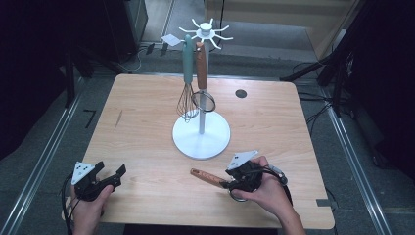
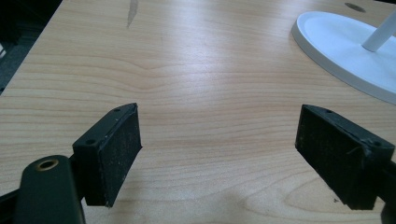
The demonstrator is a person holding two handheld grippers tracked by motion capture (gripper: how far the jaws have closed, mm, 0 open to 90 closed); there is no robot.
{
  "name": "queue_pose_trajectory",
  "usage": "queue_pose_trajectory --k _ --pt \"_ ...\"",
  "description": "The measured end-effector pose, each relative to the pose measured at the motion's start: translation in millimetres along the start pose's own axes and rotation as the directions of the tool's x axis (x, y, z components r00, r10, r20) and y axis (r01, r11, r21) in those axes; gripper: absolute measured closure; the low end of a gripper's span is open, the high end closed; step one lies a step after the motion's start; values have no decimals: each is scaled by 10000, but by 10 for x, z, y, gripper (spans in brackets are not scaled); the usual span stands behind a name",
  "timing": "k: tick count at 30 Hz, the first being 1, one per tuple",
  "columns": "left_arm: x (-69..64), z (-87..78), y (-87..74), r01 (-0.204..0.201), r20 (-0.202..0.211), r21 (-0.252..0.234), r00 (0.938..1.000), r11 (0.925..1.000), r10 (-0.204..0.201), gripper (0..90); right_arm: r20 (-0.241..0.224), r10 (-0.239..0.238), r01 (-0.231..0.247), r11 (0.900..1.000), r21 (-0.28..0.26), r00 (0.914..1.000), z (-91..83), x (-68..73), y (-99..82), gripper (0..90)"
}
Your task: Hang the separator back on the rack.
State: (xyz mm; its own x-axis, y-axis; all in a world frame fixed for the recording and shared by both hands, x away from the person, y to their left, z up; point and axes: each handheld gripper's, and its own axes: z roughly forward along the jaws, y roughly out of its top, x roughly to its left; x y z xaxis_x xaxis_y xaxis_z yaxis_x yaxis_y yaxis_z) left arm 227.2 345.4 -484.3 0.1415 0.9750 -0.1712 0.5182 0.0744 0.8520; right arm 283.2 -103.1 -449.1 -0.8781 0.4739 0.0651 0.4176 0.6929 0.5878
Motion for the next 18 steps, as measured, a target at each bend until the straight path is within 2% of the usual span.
queue_pose_trajectory --k 3,7,9,10,11,14,17,18 --pt "-1 1 1 -11 -8 21 10000 10000 11 150 -23 -339 339 9985 419 9994 47 15 42 555" --pt "-1 1 1 -15 -4 21 10000 10000 15 149 92 -913 896 9892 1161 9958 128 41 117 572" --pt "-1 1 1 -5 14 37 10000 10000 5 149 151 -961 926 9835 1554 9953 159 55 156 623" --pt "-1 3 1 4 1 20 10000 10000 -4 149 270 -1002 940 9801 1746 9946 164 66 172 645" --pt "0 2 1 15 7 34 10000 10000 -15 149 656 -1134 989 9762 1929 9914 173 79 201 663" --pt "3 2 2 11 2 20 10000 10000 -11 149 378 -1198 1092 9712 2120 9921 182 88 247 672" --pt "1 3 2 14 3 33 10000 10000 -14 149 289 -1341 1228 9605 2498 9905 191 98 271 663" --pt "0 4 2 9 3 28 10000 10000 -9 149 238 -1245 1144 9602 2549 9919 199 102 277 662"
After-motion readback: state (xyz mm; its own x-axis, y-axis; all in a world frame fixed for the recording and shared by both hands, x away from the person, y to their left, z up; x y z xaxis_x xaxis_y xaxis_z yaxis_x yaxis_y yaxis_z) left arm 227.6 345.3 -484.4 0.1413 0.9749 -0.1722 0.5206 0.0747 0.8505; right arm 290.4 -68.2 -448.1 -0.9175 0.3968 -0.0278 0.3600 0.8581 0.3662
